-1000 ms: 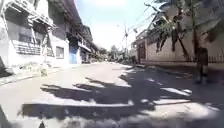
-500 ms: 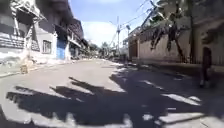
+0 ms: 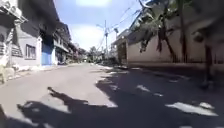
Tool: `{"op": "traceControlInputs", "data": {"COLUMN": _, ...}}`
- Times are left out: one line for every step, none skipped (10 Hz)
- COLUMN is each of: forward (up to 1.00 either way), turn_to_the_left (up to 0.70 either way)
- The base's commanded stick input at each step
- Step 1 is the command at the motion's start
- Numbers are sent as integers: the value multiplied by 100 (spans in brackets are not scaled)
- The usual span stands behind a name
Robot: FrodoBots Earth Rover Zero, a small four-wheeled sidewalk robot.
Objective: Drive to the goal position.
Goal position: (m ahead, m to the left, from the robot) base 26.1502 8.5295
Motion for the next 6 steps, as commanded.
{"op": "traceControlInputs", "data": {"forward": 100, "turn_to_the_left": 12}}
{"op": "traceControlInputs", "data": {"forward": 100, "turn_to_the_left": 12}}
{"op": "traceControlInputs", "data": {"forward": 100, "turn_to_the_left": 12}}
{"op": "traceControlInputs", "data": {"forward": 100, "turn_to_the_left": 12}}
{"op": "traceControlInputs", "data": {"forward": 100, "turn_to_the_left": 12}}
{"op": "traceControlInputs", "data": {"forward": 100, "turn_to_the_left": 12}}
